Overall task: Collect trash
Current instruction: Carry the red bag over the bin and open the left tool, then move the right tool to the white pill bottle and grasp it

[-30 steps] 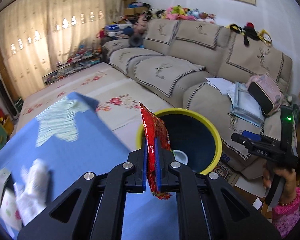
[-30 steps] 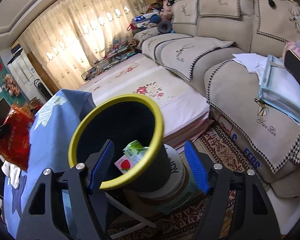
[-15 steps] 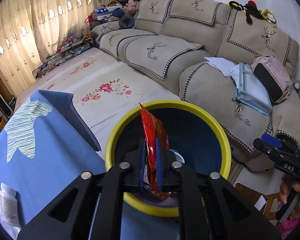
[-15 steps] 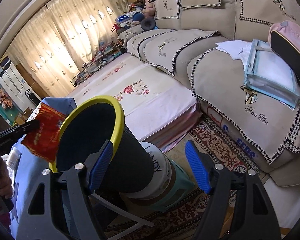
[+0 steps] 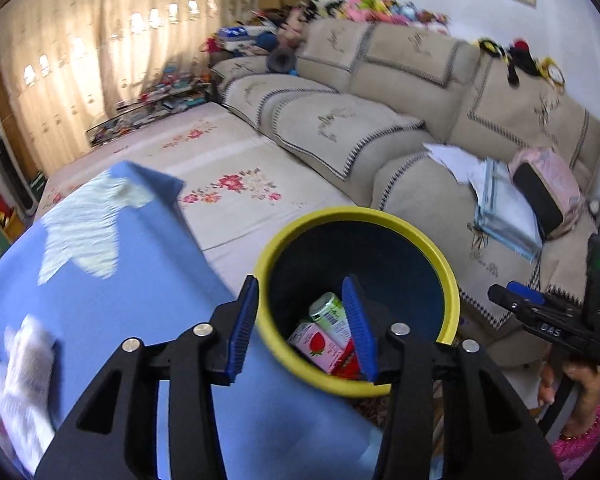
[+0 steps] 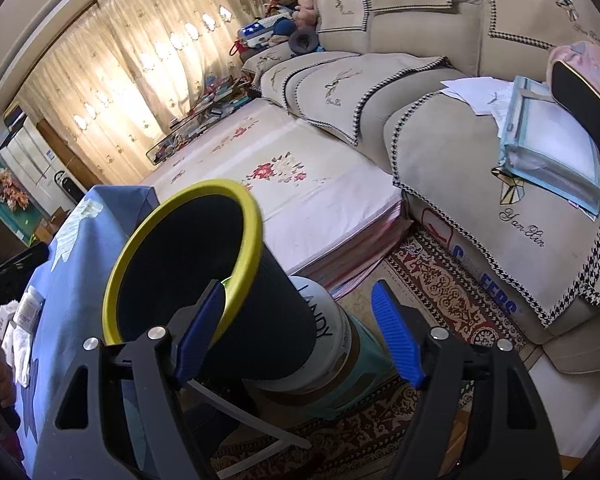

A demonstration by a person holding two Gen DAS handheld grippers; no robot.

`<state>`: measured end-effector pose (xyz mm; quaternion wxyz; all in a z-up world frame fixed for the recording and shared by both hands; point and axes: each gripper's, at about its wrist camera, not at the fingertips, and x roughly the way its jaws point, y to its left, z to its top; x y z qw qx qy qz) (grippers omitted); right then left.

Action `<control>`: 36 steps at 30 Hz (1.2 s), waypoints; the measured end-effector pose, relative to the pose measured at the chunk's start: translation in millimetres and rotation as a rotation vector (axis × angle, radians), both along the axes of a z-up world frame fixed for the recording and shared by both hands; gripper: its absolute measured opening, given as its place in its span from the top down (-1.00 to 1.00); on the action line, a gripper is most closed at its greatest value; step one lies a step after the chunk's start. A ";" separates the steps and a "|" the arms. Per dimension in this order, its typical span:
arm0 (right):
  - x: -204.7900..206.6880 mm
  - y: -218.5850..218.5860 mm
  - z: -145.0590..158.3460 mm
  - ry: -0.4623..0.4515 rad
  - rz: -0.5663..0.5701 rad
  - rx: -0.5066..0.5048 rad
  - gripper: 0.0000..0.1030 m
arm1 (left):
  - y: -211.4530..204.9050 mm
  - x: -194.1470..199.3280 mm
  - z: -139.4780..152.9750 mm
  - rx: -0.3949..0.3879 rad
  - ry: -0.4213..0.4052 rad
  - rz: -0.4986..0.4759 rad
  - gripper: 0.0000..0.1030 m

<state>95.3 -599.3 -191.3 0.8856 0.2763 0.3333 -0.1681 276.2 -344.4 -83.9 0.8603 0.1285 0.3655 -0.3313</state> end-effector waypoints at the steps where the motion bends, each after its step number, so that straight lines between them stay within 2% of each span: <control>1: 1.8 4.2 1.8 0.000 0.010 -0.006 -0.39 | 13.2 -1.7 2.5 -0.012 -0.003 0.021 0.09; 4: 7.9 19.7 9.9 -0.002 0.038 -0.026 -0.39 | 56.8 -4.0 10.1 -0.047 0.000 0.082 -0.06; 7: 14.8 35.2 18.8 -0.003 0.064 -0.050 -0.39 | 104.6 -6.3 18.2 -0.078 -0.010 0.155 -0.33; 9: 19.4 46.2 25.0 -0.003 0.083 -0.066 -0.39 | 141.3 -8.7 26.1 -0.096 -0.038 0.216 -0.43; 11: 24.0 59.1 31.4 -0.002 0.104 -0.087 -0.40 | 170.0 -12.3 30.0 -0.106 -0.064 0.260 -0.62; 15: 37.1 90.0 44.2 0.004 0.155 -0.128 -0.44 | 245.9 -20.5 40.1 -0.119 -0.162 0.389 -0.79; 21: 62.0 146.5 62.5 0.011 0.262 -0.190 -0.45 | 349.6 -16.8 38.2 -0.136 -0.240 0.595 -0.87; 27: 93.7 208.4 82.3 -0.004 0.398 -0.238 -0.45 | 437.3 -6.5 20.1 -0.158 -0.256 0.800 -0.88; 31: 122.2 256.8 94.7 -0.022 0.524 -0.261 -0.46 | 476.2 -4.8 9.4 -0.194 -0.272 0.895 -0.88; 36: 159.7 323.9 97.5 -0.016 0.717 -0.303 -0.48 | 490.1 -4.7 0.9 -0.206 -0.289 0.958 -0.88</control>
